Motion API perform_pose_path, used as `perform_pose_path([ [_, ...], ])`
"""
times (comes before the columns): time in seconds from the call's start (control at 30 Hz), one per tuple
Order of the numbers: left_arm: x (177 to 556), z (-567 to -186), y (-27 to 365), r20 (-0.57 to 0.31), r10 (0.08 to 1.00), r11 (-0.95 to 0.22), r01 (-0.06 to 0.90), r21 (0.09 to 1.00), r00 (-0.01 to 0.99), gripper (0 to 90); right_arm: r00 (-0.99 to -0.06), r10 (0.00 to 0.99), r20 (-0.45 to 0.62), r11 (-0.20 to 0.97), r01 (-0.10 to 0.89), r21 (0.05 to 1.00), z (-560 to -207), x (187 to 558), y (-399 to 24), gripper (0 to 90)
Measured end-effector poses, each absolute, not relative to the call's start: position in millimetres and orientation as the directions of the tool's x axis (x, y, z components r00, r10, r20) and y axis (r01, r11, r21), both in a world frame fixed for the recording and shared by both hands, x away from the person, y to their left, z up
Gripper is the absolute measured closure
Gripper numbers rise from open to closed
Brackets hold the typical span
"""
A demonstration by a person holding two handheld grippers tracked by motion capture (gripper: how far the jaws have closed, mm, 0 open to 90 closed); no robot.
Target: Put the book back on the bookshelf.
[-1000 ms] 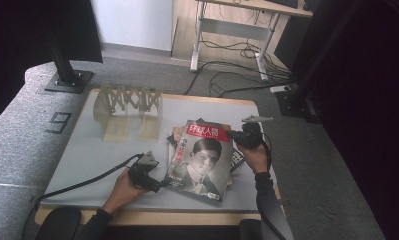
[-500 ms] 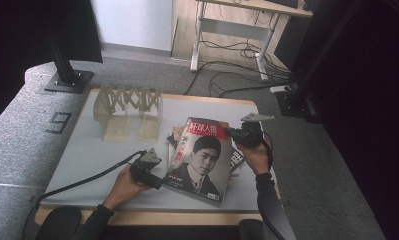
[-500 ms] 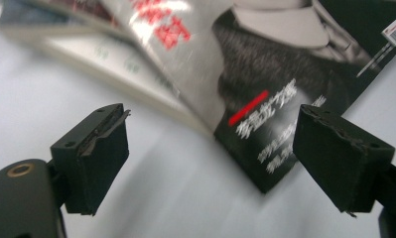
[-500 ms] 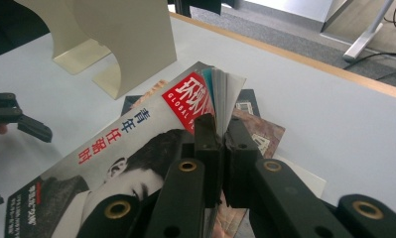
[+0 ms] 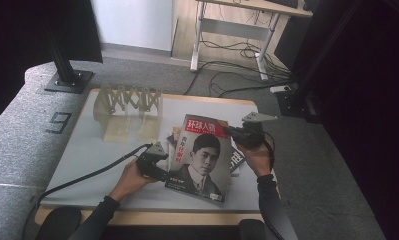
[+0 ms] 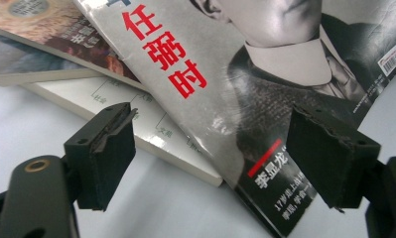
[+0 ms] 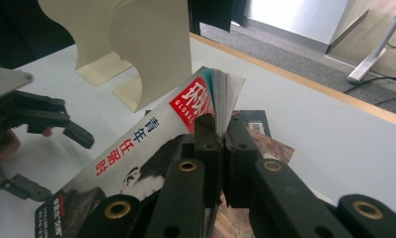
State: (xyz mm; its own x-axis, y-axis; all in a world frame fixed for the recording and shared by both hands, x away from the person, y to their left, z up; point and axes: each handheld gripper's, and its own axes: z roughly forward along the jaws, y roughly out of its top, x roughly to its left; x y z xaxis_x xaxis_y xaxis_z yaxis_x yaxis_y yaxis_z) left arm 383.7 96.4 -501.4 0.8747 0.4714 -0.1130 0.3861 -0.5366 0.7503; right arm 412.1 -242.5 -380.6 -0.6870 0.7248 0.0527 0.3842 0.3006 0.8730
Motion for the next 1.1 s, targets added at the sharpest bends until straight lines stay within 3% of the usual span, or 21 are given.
perform_pose_path([
  [0.53,392.0,-513.0,81.9,-0.125,0.411,-0.557,0.357,0.75,0.903,32.9,-0.718,0.695,0.037,0.298,0.335,0.894,-366.2,401.1,-236.4,85.1],
  [0.67,390.6,-508.8,83.7,-0.132,0.404,-0.561,0.359,0.746,0.905,50.6,-0.721,0.692,0.035,0.293,0.325,0.899,-363.4,399.9,-236.0,85.1],
  [0.77,388.7,-507.0,83.9,-0.126,0.399,-0.562,0.351,0.749,0.908,54.8,-0.724,0.689,0.039,0.287,0.322,0.902,-362.3,399.6,-235.7,85.0],
  [0.9,386.5,-502.4,84.7,-0.133,0.392,-0.551,0.347,0.758,0.911,67.7,-0.726,0.688,0.029,0.294,0.315,0.903,-360.9,399.1,-233.5,84.5],
  [1.1,380.0,-493.3,86.5,-0.112,0.381,-0.554,0.324,0.767,0.918,72.7,-0.717,0.697,0.022,0.294,0.313,0.903,-357.8,399.8,-234.7,84.1],
])
